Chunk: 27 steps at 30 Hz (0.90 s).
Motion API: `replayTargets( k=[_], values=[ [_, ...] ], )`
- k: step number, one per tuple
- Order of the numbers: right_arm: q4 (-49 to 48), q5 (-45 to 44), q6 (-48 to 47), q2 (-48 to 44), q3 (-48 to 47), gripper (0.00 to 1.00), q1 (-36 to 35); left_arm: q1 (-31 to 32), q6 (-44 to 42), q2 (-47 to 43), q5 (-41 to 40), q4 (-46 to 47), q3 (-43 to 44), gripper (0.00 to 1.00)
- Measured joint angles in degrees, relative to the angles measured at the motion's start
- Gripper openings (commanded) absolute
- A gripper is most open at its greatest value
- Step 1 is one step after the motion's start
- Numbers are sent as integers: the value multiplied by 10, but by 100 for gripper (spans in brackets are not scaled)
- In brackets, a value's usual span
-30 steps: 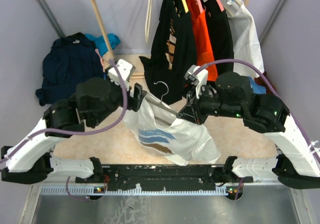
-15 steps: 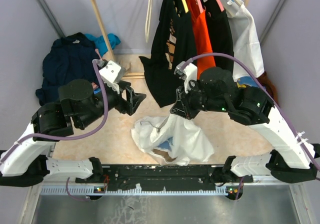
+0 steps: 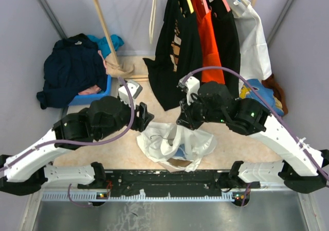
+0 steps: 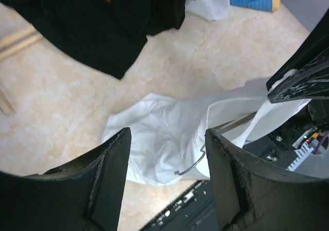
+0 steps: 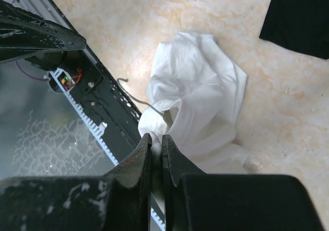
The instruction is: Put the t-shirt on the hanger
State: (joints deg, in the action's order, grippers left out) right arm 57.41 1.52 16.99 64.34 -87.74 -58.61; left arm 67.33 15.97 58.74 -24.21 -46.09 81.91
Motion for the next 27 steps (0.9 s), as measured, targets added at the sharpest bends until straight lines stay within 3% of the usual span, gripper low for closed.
replayTargets(
  k=[10, 27],
  values=[
    [-22, 1, 8, -11, 20, 0, 0, 0, 159, -82, 23, -32, -66, 64],
    [-44, 17, -14, 13, 20, 0, 35, 0, 294, -140, 170, -52, -141, 63]
  ],
)
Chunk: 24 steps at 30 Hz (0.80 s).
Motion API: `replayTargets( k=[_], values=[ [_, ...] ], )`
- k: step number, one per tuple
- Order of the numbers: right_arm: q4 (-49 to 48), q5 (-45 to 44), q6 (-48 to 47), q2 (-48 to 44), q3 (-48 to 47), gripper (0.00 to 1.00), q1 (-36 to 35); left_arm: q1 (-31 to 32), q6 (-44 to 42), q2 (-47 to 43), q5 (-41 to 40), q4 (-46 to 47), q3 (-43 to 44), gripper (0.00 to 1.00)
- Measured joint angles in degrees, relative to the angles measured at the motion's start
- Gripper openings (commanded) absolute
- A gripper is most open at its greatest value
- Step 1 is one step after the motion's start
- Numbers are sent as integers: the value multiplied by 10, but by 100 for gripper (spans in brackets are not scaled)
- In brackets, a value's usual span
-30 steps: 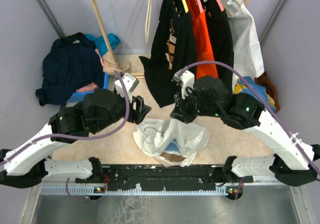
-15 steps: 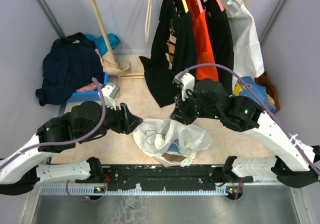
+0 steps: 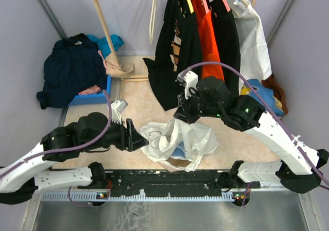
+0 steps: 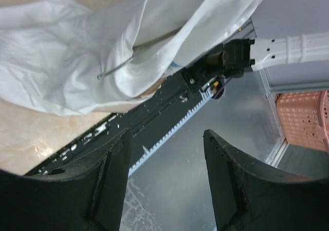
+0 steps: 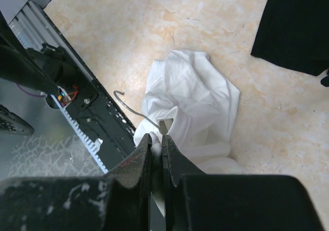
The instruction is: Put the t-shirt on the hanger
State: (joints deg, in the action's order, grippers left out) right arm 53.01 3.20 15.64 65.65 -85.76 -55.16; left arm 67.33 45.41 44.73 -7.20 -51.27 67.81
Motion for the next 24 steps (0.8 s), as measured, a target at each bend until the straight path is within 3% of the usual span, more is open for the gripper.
replayTargets(
  k=[10, 24],
  values=[
    [-11, 18, -5, 0, 0, 0, 14, 9, 95, -43, 41, 104, -142, 64],
    [-12, 30, -7, -13, 3, 0, 17, 69, 178, -1, -123, 246, -204, 67]
  ],
)
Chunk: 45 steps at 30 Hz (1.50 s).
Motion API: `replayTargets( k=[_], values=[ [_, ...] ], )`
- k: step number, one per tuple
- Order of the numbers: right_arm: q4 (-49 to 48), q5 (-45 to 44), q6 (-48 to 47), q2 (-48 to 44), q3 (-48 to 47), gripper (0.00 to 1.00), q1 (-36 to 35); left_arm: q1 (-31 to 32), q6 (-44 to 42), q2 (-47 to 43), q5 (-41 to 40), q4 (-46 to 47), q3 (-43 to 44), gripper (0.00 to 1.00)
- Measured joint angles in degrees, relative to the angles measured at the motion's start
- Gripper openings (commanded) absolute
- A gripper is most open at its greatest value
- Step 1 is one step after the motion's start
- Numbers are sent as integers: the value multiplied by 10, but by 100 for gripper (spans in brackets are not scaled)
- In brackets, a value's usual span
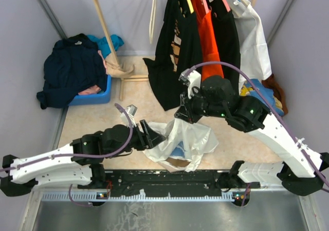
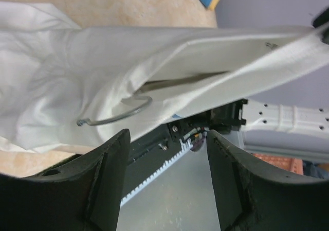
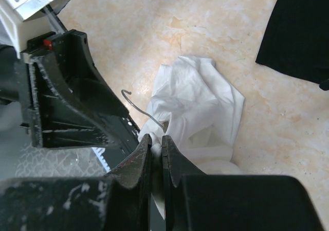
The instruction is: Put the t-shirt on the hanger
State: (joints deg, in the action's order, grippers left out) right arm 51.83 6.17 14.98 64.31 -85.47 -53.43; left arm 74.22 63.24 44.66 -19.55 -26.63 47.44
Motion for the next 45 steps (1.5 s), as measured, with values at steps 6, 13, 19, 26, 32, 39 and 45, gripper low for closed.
replayTargets(
  k=[6, 13, 19, 26, 32, 39, 45],
  values=[
    [1, 2, 0, -15, 0, 0, 0, 3, 4, 36, -63, 0, 9, 68],
    [1, 8, 0, -35, 0, 0, 0, 8, 16, 52, -132, -4, 14, 67],
    [0, 17, 0, -38, 6, 0, 0, 11, 17, 82, -181, -1, 16, 64],
    [-10, 34, 3, -44, 30, 0, 0, 11, 14, 98, -231, 12, 25, 58],
    [-20, 47, 7, -51, 41, 0, 0, 11, 8, 108, -259, 40, 35, 55],
    [-25, 51, 7, -53, 41, 0, 0, 11, -3, 151, -263, 57, 49, 53],
    [-25, 52, 6, -53, 41, 0, 0, 11, 2, 148, -250, 51, 51, 57]
  ],
)
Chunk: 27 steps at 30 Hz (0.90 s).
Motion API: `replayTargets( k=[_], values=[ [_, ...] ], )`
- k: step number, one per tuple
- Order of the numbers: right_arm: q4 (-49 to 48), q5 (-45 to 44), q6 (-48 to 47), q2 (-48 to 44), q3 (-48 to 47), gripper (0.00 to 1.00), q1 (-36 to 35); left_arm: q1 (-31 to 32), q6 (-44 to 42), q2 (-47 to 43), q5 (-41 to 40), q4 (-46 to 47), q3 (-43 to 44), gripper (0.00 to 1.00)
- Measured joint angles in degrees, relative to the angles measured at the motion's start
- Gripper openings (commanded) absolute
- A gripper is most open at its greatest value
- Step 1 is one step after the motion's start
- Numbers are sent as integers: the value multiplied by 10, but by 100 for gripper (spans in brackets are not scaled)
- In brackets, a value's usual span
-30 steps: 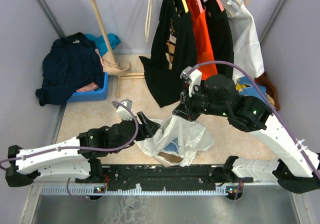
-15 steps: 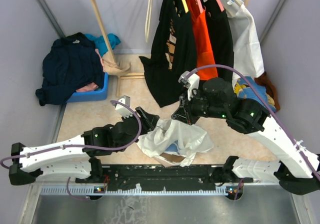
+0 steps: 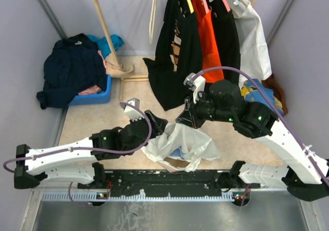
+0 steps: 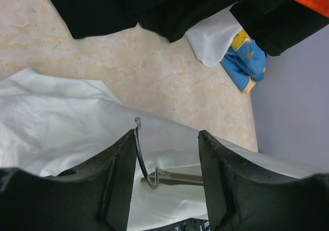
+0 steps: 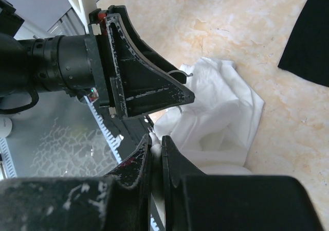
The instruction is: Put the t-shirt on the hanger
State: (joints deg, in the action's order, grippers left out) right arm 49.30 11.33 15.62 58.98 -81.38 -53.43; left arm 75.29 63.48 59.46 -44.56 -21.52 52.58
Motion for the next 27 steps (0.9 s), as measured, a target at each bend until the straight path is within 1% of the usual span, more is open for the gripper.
replayTargets(
  k=[5, 9, 14, 18, 20, 23, 27],
  values=[
    [0, 0, 0, 0, 0, 0, 0, 1, 13, -28, 19, -28, 0, 59],
    [0, 0, -1, 0, 0, 0, 0, 2, 10, -62, 33, -35, -11, 63],
    [0, 0, -1, 0, 0, 0, 0, 2, -6, -107, 54, -7, -64, 64],
    [0, 0, -1, 2, 0, 0, 0, 2, -21, -120, 77, 43, -111, 64],
    [0, 0, -1, 3, 0, 0, 0, 2, -30, -121, 87, 67, -130, 62],
    [0, -1, -1, 5, 0, 0, 0, 2, -42, -128, 96, 108, -162, 55],
    [0, -1, 0, 6, 0, 0, 0, 2, -52, -136, 93, 127, -169, 47]
  ],
)
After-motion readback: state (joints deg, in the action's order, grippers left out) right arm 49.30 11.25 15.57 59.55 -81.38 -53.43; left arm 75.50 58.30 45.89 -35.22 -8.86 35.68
